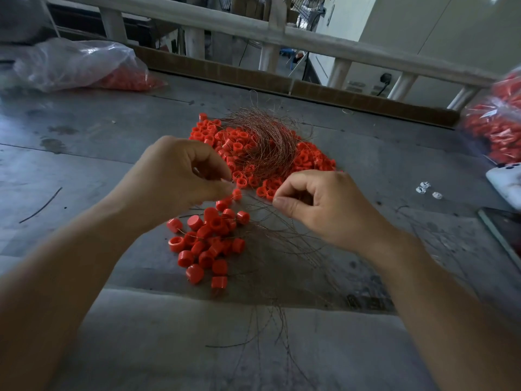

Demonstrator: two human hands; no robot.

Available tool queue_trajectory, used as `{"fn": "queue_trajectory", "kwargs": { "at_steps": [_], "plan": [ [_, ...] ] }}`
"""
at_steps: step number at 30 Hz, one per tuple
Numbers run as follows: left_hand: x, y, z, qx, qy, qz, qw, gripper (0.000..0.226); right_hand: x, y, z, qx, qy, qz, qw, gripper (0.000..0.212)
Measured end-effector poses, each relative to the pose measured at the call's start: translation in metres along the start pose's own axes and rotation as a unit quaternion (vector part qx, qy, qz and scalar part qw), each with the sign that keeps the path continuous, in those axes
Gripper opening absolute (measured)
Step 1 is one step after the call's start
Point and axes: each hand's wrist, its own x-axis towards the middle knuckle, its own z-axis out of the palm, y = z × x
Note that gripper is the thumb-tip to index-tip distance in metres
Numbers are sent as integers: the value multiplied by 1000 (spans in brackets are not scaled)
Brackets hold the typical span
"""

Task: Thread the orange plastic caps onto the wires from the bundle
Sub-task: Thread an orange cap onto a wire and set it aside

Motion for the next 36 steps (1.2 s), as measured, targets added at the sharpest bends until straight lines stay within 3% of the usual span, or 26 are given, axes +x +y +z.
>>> {"fn": "queue_trajectory", "kwargs": {
  "at_steps": [3, 5, 7, 9, 13, 20, 25, 32, 36],
  "plan": [
    [2, -5, 1, 42, -51, -23, 998, 15, 1, 2, 4, -36, -26, -1, 999, 6],
    [2, -6, 3, 57, -64, -33, 996, 36, 1, 4, 5, -59, -49, 4, 997, 7],
    [6, -12, 5, 46, -30, -48, 997, 37, 0, 6, 6, -74, -69, 15, 995, 10],
    [12, -21, 5, 58, 18, -53, 997, 19, 0, 7, 4, -74, -70, 24, 995, 17],
    [26, -36, 9, 166, 86, -33, 982, 12, 1, 7, 1, -52, -21, 40, 998, 26],
    [39, -42, 31, 268, -28, 4, 963, 44, 5, 15, -8, -35, 132, 84, 987, 24],
    [36, -37, 27, 269, 4, 24, 963, 29, 6, 18, -12, -15, 193, 97, 976, 24],
    [38, -37, 29, 287, -39, 18, 957, 39, 6, 17, -11, -21, 198, 102, 975, 22],
    [37, -35, 25, 290, -28, 11, 957, 32, 6, 18, -10, -19, 194, 103, 975, 21]
  ]
}}
